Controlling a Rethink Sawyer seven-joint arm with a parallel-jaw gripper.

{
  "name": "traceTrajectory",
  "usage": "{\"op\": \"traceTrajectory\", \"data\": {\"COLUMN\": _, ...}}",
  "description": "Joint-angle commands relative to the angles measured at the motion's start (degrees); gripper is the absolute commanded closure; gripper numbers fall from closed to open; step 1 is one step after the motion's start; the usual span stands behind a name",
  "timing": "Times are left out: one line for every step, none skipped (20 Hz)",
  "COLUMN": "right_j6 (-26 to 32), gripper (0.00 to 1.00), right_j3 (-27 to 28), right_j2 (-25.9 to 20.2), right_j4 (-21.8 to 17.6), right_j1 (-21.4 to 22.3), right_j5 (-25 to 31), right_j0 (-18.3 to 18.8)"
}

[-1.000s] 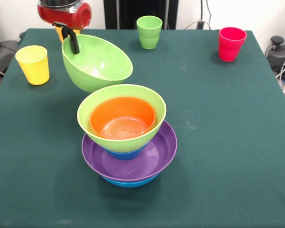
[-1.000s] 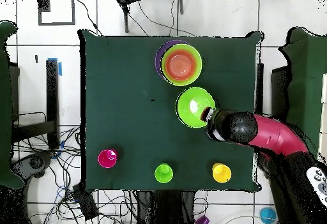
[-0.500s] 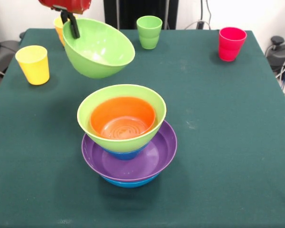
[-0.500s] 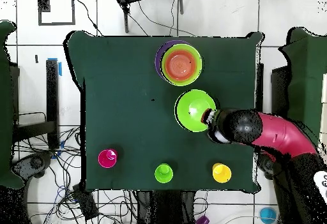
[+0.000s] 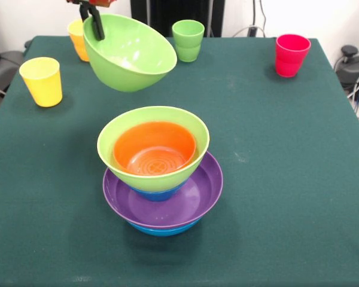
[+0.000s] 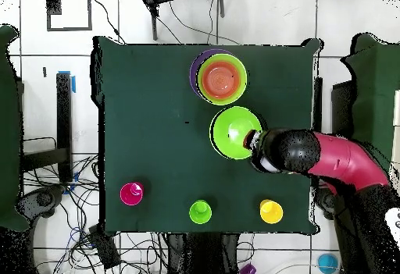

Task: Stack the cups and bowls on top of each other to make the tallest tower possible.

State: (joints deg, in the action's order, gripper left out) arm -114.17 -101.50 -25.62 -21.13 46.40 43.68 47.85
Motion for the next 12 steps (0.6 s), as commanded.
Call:
{"op": "traceTrajectory", "data": {"right_j6": 9.4, "gripper": 1.0, "right_j3": 1.8, "right_j2": -4.6, "right_j4": -0.7, "right_j1": -2.4, "right_j5": 5.1, "right_j0": -1.3}}
{"op": "traceTrajectory", "data": {"right_j6": 9.2, "gripper": 1.0, "right_j3": 2.1, "right_j2": -4.7, "right_j4": -0.6, "right_j1": -2.6, "right_j5": 5.2, "right_j0": -1.4}}
{"op": "traceTrajectory", "data": {"right_j6": 9.1, "gripper": 1.0, "right_j3": 2.4, "right_j2": -4.7, "right_j4": -0.6, "right_j1": -2.8, "right_j5": 5.2, "right_j0": -1.5}}
{"op": "traceTrajectory", "data": {"right_j6": 8.8, "gripper": 1.0, "right_j3": 2.6, "right_j2": -4.7, "right_j4": -0.7, "right_j1": -3.0, "right_j5": 5.1, "right_j0": -1.6}}
{"op": "traceTrajectory", "data": {"right_j6": 8.8, "gripper": 1.0, "right_j3": 3.0, "right_j2": -4.8, "right_j4": -0.8, "right_j1": -3.3, "right_j5": 5.2, "right_j0": -1.7}}
{"op": "traceTrajectory", "data": {"right_j6": 8.8, "gripper": 1.0, "right_j3": 2.0, "right_j2": -4.9, "right_j4": -0.8, "right_j1": -2.9, "right_j5": 4.7, "right_j0": -1.3}}
{"op": "traceTrajectory", "data": {"right_j6": 8.9, "gripper": 1.0, "right_j3": 2.4, "right_j2": -5.0, "right_j4": -0.9, "right_j1": -3.2, "right_j5": 4.8, "right_j0": -1.3}}
{"op": "traceTrajectory", "data": {"right_j6": 9.1, "gripper": 1.0, "right_j3": 2.8, "right_j2": -5.1, "right_j4": -1.0, "right_j1": -3.8, "right_j5": 4.8, "right_j0": -1.3}}
{"op": "traceTrajectory", "data": {"right_j6": 9.3, "gripper": 1.0, "right_j3": 3.2, "right_j2": -5.2, "right_j4": -1.0, "right_j1": -4.4, "right_j5": 4.7, "right_j0": -1.3}}
{"op": "traceTrajectory", "data": {"right_j6": 9.6, "gripper": 1.0, "right_j3": 4.5, "right_j2": -5.4, "right_j4": -1.1, "right_j1": -5.4, "right_j5": 5.3, "right_j0": -1.5}}
{"op": "traceTrajectory", "data": {"right_j6": 10.0, "gripper": 1.0, "right_j3": 5.2, "right_j2": -5.5, "right_j4": -1.1, "right_j1": -5.8, "right_j5": 5.7, "right_j0": -1.5}}
{"op": "traceTrajectory", "data": {"right_j6": 10.1, "gripper": 1.0, "right_j3": 5.7, "right_j2": -5.6, "right_j4": -1.0, "right_j1": -5.9, "right_j5": 6.1, "right_j0": -1.5}}
